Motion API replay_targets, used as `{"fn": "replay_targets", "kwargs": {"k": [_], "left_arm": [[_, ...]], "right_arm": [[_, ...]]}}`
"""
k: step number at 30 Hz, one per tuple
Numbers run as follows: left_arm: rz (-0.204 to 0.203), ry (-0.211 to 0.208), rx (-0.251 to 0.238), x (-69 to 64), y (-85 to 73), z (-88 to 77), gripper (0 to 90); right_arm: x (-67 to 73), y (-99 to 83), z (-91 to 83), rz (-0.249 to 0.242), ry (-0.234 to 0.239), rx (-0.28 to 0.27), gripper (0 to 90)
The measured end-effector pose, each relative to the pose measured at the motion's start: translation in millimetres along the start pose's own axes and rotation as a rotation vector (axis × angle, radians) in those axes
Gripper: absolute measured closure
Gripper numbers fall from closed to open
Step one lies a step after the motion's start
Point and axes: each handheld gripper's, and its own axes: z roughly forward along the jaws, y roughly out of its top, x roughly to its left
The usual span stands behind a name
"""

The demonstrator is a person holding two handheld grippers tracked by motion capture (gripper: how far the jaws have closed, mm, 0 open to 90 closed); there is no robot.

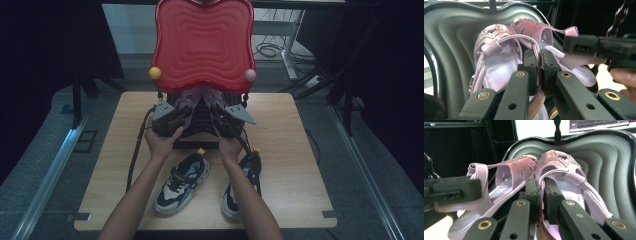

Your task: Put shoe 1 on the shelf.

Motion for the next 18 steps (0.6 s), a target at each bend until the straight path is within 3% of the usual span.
{"fn": "replay_targets", "kwargs": {"k": [5,18], "left_arm": [[-0.004,-0.011,0.013,-0.7,-11.0,1.8,84.0],[0.015,-0.008,0.016,2.4,-13.9,-1.0,81.9]], "right_arm": [[-0.2,-6.3,0.8,-0.032,0.001,0.024,82.3],[1.4,-9.9,1.2,-0.058,0.0,0.037,81.8]]}}
